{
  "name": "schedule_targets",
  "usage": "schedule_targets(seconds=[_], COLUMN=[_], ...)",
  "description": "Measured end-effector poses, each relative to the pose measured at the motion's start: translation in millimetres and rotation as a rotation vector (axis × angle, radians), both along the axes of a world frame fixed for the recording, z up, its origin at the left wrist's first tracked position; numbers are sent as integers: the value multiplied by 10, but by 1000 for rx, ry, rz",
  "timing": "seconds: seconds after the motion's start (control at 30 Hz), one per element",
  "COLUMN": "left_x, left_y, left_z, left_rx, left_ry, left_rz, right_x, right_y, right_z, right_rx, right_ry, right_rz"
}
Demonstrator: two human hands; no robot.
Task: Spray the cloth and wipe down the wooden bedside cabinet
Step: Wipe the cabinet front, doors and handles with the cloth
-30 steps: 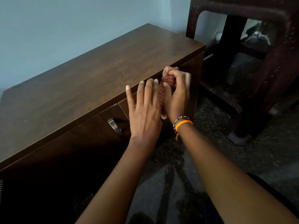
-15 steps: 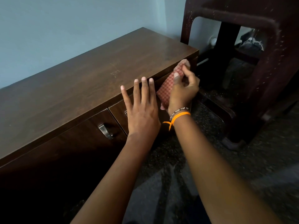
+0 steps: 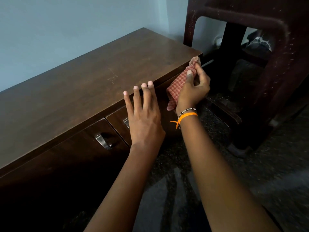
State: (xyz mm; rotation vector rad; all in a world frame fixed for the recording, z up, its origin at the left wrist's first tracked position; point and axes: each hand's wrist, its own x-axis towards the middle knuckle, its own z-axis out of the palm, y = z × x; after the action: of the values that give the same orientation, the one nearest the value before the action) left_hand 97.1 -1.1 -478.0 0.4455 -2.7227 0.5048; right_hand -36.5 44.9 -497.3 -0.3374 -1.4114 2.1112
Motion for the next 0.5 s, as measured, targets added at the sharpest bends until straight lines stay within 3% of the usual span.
schedule_targets(seconds=[0.23, 0.37, 0.5], left_x=[25, 7, -4], left_y=[-25, -6, -22], left_z=[8, 15, -13], left_rx=[-16, 2, 33], left_ry=[-27, -6, 29], left_rz=[-28, -22, -65], right_x=[-302, -266, -338], right_y=[246, 154, 109], right_z=[7, -5, -379], right_rx=[-45, -32, 66], right_ry=[-102, -14, -78], right_rz=[50, -19, -10])
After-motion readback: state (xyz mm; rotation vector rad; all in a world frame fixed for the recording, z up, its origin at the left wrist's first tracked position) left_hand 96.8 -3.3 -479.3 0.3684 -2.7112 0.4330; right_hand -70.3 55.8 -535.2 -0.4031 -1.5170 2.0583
